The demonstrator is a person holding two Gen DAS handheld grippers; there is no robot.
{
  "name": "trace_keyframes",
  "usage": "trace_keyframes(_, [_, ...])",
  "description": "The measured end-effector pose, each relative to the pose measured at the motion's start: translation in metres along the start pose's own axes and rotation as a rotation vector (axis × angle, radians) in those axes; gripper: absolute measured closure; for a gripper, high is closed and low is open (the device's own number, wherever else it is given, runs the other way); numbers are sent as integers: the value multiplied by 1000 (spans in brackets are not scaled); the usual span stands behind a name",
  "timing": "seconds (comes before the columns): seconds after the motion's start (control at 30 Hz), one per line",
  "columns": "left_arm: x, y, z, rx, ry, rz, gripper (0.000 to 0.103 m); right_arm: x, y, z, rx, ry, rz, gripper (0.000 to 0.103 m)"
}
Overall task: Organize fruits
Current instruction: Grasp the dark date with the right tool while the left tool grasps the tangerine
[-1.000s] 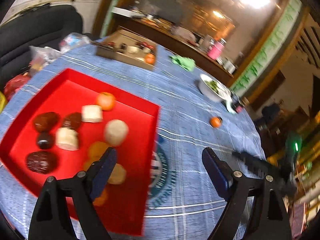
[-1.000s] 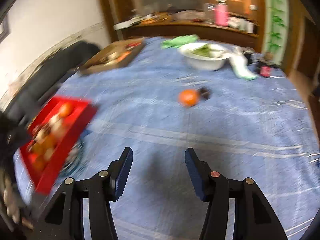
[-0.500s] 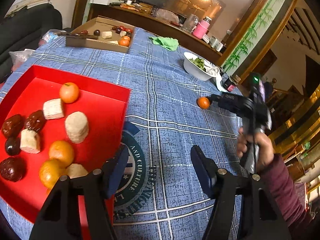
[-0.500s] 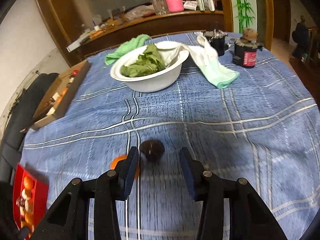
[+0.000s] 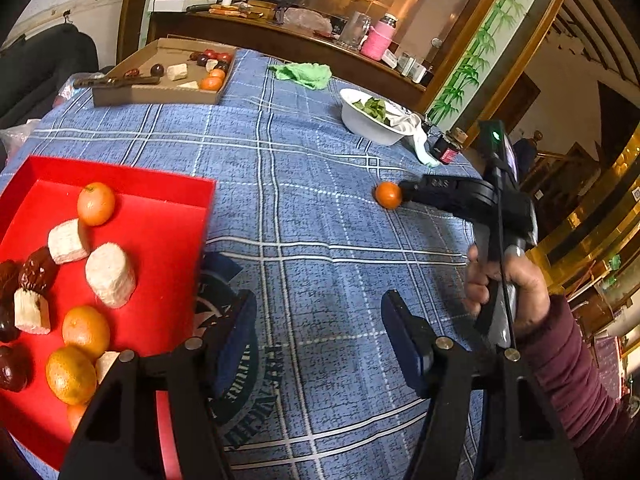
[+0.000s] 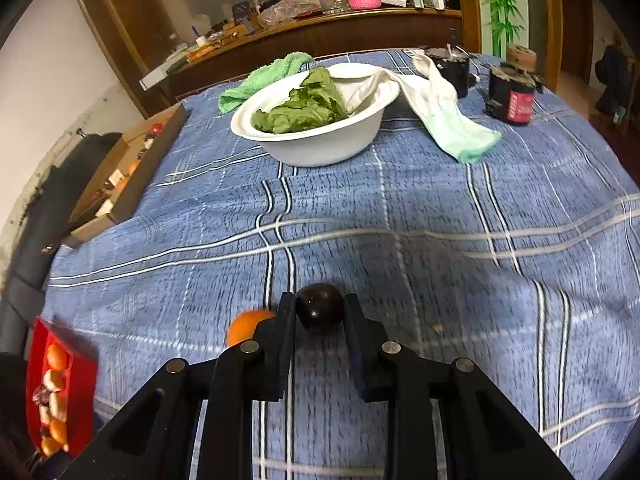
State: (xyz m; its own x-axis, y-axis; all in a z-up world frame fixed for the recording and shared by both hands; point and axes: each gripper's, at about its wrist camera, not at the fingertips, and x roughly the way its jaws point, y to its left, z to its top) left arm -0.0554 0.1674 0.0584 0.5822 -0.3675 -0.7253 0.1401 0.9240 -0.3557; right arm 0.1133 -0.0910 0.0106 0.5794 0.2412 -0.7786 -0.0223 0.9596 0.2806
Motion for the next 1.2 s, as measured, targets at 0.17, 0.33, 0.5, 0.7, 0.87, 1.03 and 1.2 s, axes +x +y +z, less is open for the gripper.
trace_keyframes(0.17, [7,-18,10,34,-3,33,39,-34,-23,-19,68,-28,81,77])
trace_keyframes(0.33, [39,-51,34,92,5,62,39,-59,-37,-34,56,-107,84,77])
trace_keyframes(0.5, [103,-86,65,163,36,75,39,-61,-53,-34,95,-109,122,77])
trace_keyframes(0.7, [169,-114,78,254,70,143,40,-65,-60,-29,117,-116,142,77])
trace_keyframes(0.87, [191,-121,70,300,80,160,41,-62,-59,-29,116,-107,147,77])
trace_keyframes(1.03, [182,-116,68,287,91,129,103,-60,-58,-29,110,-105,134,77])
trace_keyframes(1.2, [150,-103,67,221,46,94,103,-58,-59,-31,107,-104,120,77])
